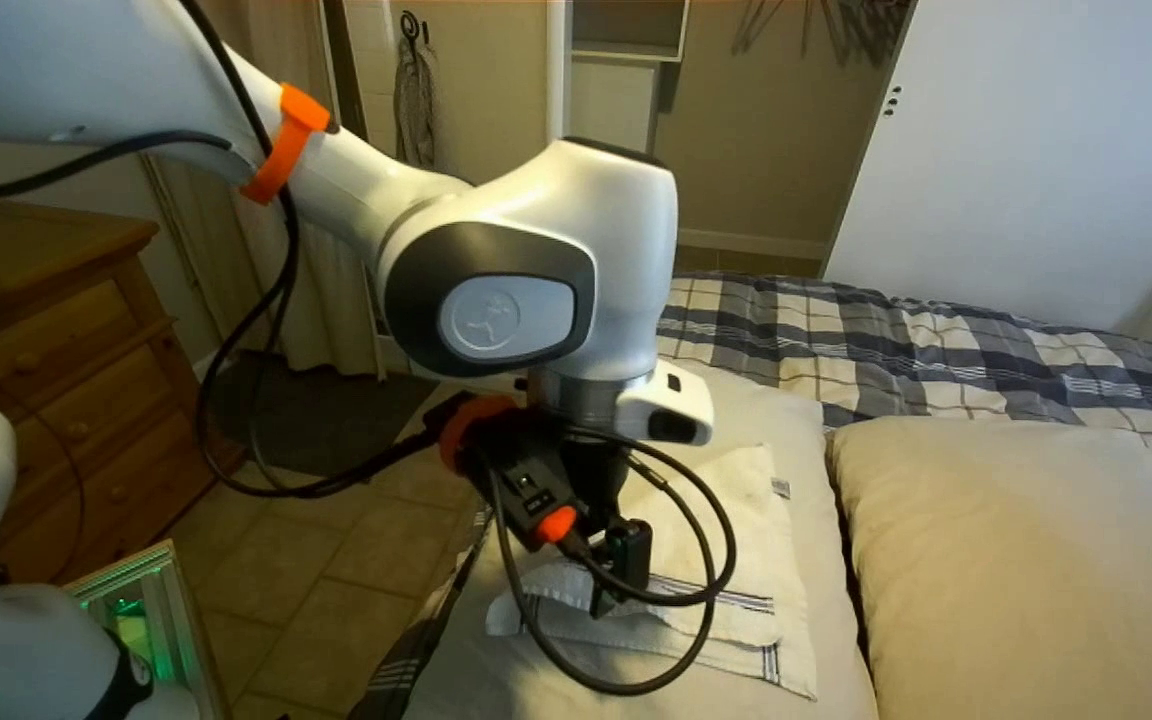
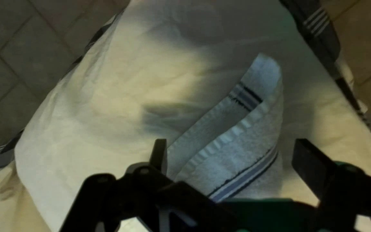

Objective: Fold the towel into a triangle twice.

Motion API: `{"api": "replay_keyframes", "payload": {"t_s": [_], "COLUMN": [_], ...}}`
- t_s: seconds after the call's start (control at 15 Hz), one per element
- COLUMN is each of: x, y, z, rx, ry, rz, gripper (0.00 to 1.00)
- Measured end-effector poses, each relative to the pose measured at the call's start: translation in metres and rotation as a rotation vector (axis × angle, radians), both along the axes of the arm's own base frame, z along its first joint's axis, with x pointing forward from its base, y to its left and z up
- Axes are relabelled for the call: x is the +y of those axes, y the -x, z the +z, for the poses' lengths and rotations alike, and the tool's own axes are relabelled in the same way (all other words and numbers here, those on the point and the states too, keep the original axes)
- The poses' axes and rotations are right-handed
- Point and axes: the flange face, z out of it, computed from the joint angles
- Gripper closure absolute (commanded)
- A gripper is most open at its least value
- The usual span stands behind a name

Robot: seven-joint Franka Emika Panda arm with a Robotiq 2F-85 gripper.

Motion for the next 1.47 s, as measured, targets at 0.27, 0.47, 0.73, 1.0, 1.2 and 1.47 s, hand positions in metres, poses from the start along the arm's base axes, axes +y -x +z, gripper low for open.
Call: {"api": "replay_keyframes", "payload": {"t_s": [0.27,0.47,0.73,1.0,1.2,1.47], "x": [0.014,0.02,0.023,0.026,0.026,0.024], "y": [0.007,0.009,0.009,0.009,0.008,0.005], "z": [-0.011,-0.018,-0.037,-0.055,-0.06,-0.059], "rx": [0.11,0.153,0.206,0.248,0.256,0.227], "ry": [-0.049,-0.063,-0.076,-0.083,-0.081,-0.065], "rz": [0.057,0.08,0.089,0.086,0.073,0.041], "gripper": [0.0,0.0,0.0,0.03,0.31,0.61]}}
